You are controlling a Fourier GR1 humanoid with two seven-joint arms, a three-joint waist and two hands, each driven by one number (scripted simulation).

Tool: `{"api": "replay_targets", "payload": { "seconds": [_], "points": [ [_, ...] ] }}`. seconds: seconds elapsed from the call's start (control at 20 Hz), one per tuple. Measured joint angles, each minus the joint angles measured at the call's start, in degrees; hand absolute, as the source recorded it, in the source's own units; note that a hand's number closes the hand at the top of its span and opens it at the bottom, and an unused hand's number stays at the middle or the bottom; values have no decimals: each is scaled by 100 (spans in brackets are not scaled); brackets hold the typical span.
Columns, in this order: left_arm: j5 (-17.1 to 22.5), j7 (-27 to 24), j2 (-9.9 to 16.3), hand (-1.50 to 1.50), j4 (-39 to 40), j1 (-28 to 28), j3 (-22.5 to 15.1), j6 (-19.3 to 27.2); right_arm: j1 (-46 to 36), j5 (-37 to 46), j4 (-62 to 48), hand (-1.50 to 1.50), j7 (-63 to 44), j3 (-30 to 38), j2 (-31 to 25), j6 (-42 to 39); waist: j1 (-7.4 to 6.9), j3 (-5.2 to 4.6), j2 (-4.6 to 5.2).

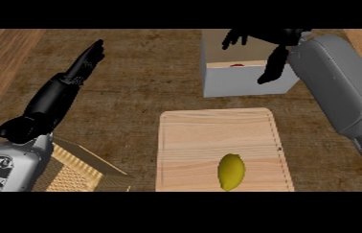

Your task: Pick the tomato from the cutting board and place it in the cardboard box

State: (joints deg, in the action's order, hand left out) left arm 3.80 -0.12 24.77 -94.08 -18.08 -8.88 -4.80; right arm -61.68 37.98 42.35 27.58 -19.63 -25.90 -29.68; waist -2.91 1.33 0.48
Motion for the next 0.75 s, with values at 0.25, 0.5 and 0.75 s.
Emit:
{"api": "replay_targets", "payload": {
  "seconds": [0.25,0.5,0.75],
  "points": [
    [-8,35,-1,0,-39,49,23,36,29,-1071,-461,-150,479,1004,316,-13,38,14,7],
    [18,118,6,0,-116,81,27,34,-112,-2384,-1228,-150,-5,2234,618,-356,38,-3,12],
    [-54,89,-57,0,-152,34,-39,36,-550,-3103,-2088,-150,-548,3079,386,-577,-42,-13,53]
  ]
}}
